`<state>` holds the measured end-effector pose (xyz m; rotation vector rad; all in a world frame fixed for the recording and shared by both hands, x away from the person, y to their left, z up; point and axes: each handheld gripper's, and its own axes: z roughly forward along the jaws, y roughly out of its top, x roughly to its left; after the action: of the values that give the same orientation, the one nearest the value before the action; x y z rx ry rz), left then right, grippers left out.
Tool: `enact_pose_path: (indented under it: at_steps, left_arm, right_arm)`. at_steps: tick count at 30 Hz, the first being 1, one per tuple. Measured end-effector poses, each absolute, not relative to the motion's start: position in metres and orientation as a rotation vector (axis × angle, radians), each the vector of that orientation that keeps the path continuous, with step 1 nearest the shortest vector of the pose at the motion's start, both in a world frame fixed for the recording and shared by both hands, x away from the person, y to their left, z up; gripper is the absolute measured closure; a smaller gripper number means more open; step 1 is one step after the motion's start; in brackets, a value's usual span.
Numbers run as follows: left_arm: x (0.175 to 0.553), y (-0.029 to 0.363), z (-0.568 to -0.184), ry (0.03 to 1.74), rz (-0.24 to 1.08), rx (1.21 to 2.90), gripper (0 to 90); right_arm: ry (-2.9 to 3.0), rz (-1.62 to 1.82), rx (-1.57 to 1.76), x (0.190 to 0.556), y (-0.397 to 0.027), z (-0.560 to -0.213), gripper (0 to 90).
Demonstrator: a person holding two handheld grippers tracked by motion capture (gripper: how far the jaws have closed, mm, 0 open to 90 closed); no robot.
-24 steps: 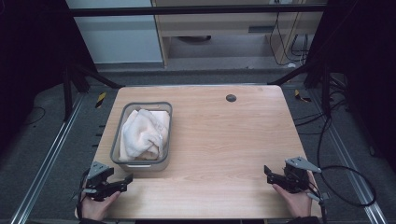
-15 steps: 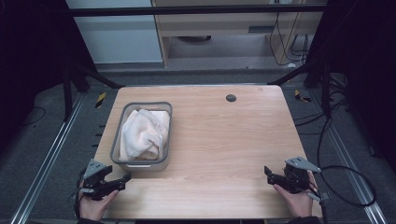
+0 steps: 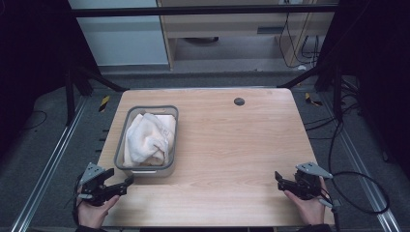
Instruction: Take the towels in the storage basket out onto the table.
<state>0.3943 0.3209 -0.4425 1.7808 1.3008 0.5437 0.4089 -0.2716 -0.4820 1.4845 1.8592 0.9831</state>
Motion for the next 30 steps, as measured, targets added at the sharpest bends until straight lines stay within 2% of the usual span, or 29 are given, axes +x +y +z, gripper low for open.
enact_pose_path:
  at_steps: [30]
  left_arm:
    - [0.407,0.321,-0.397,1.237,0.55,1.751,16.1]
  right_arm:
    - [1.875,0.961,1.476,0.409,-0.271,-0.484,12.4]
